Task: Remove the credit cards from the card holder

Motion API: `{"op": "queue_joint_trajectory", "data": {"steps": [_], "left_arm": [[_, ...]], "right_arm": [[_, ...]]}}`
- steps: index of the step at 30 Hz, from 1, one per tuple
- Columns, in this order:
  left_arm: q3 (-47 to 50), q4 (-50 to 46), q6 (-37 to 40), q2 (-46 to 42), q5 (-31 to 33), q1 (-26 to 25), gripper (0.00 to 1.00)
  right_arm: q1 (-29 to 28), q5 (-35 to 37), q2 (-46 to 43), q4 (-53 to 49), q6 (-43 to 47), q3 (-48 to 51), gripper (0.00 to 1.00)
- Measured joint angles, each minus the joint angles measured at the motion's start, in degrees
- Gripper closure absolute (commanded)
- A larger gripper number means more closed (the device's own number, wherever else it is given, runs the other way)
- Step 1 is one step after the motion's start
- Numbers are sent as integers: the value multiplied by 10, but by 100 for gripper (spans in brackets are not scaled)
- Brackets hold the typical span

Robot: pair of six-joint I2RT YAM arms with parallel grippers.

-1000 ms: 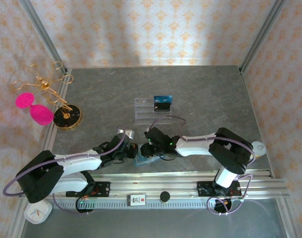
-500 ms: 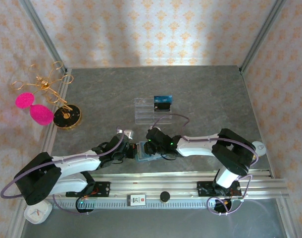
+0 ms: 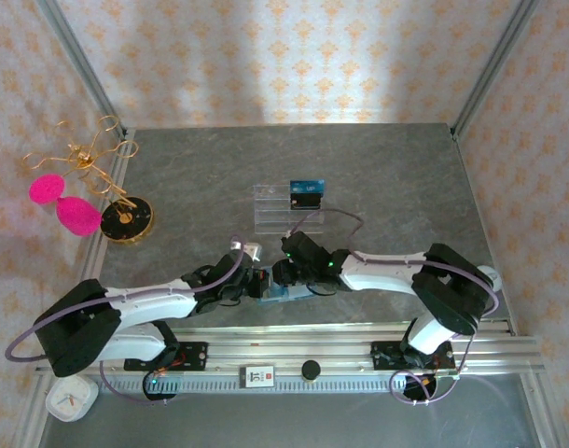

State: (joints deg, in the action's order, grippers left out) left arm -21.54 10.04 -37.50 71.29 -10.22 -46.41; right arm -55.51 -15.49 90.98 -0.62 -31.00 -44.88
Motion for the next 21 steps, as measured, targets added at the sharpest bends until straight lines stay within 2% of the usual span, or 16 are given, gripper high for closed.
{"op": "queue_joint_trajectory", "data": {"steps": [15,21], "left_arm": [[30,38,-11,18,15,0,100],[30,60,-11,33,15,0,100]], "right_arm": [[14,-41,21,27,-6,19,76],[20,-43,28,34,-15,26,93]]}}
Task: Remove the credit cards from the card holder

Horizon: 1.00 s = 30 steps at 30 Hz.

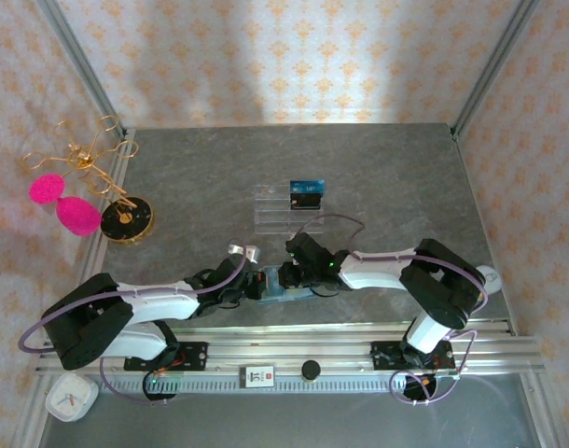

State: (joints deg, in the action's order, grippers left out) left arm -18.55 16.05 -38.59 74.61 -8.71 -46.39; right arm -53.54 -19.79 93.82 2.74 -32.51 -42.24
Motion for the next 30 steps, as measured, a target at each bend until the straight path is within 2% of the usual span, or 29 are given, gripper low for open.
{"op": "queue_joint_trajectory", "data": {"steps": [2,8,16,25,30], "left_arm": [[1,0,-1,-2,0,0,100],[4,0,-2,-8,-2,0,100],[23,-5,-6,-36,-5,0,100],[13,-46,-5,-86,-9,0,100],[-18,-32,-5,-75,-22,-5,100]], "right_arm": [[2,1,-2,7,-7,6,100],[8,-4,-19,36,-28,31,100],[18,17,-84,8,-59,65,100],[18,24,-90,-13,-80,65,100],[19,16,-89,-11,-78,65,100]]}}
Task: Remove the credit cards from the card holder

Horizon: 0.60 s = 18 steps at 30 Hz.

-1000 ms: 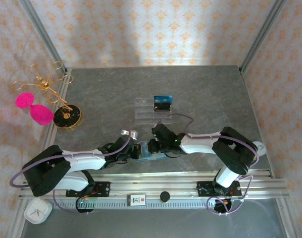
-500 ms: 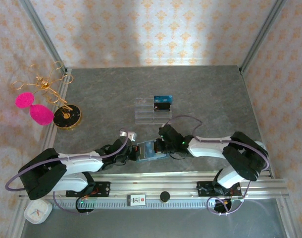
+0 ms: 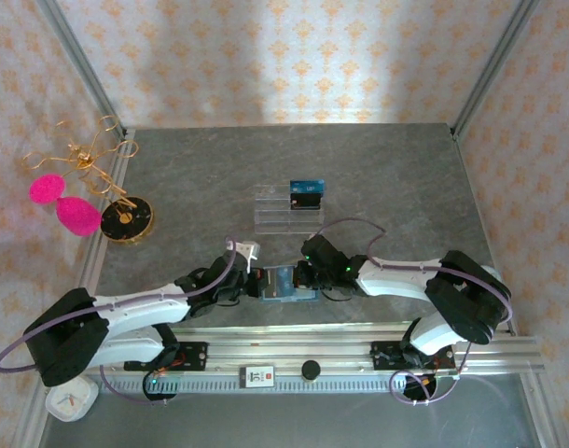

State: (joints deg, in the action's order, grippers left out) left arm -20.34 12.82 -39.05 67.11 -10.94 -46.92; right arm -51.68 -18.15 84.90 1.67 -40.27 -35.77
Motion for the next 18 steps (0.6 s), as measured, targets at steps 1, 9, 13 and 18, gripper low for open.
{"op": "queue_joint_trajectory", "data": {"steps": [1,9,13,18], "left_arm": [[-4,7,0,10,-4,-1,100],[-9,41,-2,98,-10,-6,100],[-9,50,-5,110,-10,-6,100],[-9,49,-6,104,-10,-6,100]], "right_arm": [[0,-1,1,1,0,0,100],[0,-3,1,3,5,0,100],[0,-6,6,8,5,0,100],[0,-8,13,12,7,0,100]]}}
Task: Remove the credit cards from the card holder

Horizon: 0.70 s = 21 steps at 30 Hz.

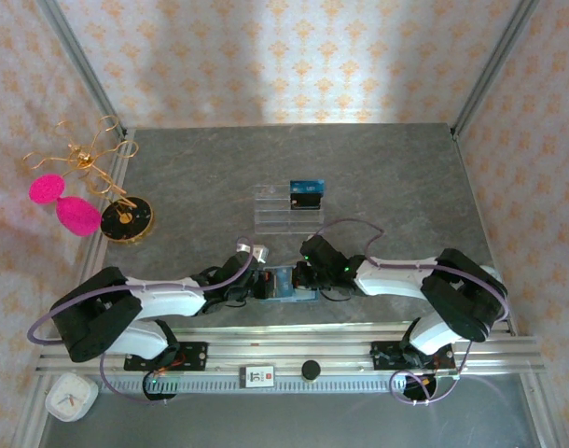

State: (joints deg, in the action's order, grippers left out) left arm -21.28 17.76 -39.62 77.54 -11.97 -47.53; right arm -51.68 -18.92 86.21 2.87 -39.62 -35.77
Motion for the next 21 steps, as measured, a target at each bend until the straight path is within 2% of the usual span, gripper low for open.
{"op": "queue_joint_trajectory", "data": {"steps": [5,10,13,16,21], "left_arm": [[-1,1,0,-11,0,-3,100],[-1,7,0,15,0,-5,100],[-1,14,-4,19,0,-5,100],[-1,24,-7,26,0,-5,100],[0,30,-9,28,0,-5,100]], "right_arm": [[0,-2,5,3,4,0,100],[0,-2,6,4,5,0,100],[2,-4,5,7,5,3,90],[4,-8,5,15,4,11,84],[7,-16,5,31,2,19,88]]}}
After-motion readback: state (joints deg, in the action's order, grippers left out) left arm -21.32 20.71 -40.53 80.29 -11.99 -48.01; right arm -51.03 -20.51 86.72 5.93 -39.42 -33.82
